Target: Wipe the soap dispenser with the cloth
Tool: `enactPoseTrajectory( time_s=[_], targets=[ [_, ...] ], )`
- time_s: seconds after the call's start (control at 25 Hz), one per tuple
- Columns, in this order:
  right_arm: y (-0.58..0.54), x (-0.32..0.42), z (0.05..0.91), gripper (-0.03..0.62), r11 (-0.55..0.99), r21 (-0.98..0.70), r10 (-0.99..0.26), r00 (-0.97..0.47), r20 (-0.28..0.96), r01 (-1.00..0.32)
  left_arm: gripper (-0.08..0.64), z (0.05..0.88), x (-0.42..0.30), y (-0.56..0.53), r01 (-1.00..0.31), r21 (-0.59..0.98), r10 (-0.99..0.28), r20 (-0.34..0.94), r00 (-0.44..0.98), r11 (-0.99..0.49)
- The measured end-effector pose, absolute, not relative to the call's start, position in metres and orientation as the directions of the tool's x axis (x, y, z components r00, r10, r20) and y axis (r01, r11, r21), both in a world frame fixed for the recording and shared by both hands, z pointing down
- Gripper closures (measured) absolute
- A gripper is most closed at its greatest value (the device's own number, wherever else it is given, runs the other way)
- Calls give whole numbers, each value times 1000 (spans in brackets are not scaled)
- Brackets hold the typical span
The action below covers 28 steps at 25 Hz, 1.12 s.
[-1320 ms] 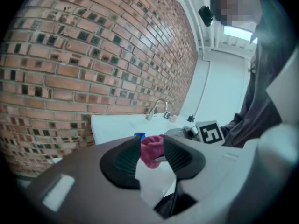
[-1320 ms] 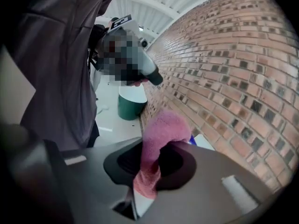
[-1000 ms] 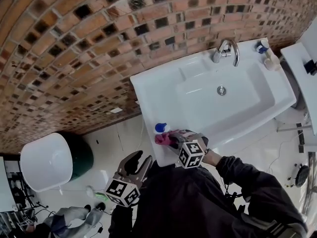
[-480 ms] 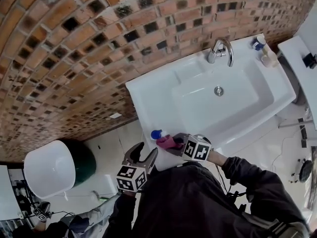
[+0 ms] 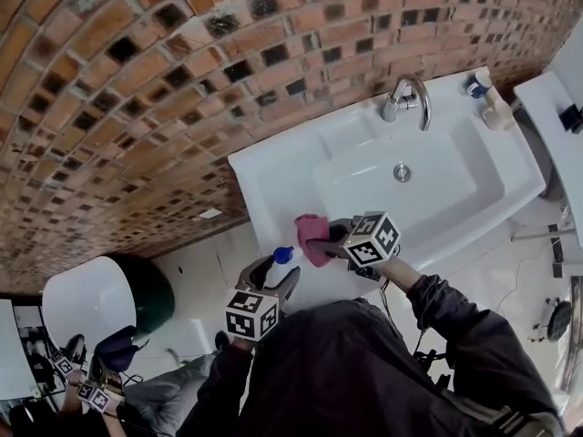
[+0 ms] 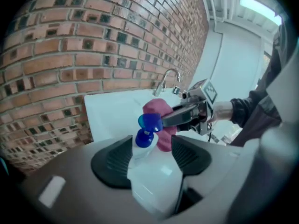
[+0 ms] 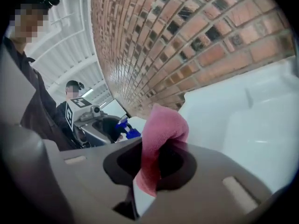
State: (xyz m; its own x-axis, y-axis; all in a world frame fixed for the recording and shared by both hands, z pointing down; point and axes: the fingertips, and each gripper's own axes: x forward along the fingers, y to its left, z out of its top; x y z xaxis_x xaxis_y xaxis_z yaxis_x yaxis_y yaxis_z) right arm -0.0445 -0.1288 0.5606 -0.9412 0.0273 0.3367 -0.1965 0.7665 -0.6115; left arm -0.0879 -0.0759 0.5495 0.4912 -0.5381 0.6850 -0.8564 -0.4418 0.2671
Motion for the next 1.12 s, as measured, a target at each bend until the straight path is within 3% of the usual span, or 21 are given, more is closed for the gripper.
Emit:
enactPoseTrajectory(
  time_s=[0.16,0.32,0.44,0.6,0.72,0.88,1.12],
  targets=[
    [-110,-56,603,537,717,-673,153,-899,409,-184,282,555,-79,-78,-860,265,-534,693,484,-435],
    [-98,-59,646,537,764,-612,228,-803,551,-203,282,557,-81,-85,-877,268,-555,691,463,-398],
    [-92,-63,643,537,861,-487,214,-762,611,-149,282,557,-82,-93,-884,252,-569,689,449,-393],
    [-74,-68,618,537,978,-209,151,-744,650,16,282,559,-81,-107,-873,224,-569,684,457,-433],
    [-59,-70,612,537,983,-167,165,-743,648,72,307,560,-80,-113,-852,200,-554,684,475,-484],
    [-67,-62,610,537,969,-246,157,-767,622,-1,316,562,-81,-111,-828,172,-537,688,488,-533],
    [-127,-59,554,537,860,-498,90,-926,367,-114,333,562,-82,-110,-815,132,-532,697,480,-564]
  ],
)
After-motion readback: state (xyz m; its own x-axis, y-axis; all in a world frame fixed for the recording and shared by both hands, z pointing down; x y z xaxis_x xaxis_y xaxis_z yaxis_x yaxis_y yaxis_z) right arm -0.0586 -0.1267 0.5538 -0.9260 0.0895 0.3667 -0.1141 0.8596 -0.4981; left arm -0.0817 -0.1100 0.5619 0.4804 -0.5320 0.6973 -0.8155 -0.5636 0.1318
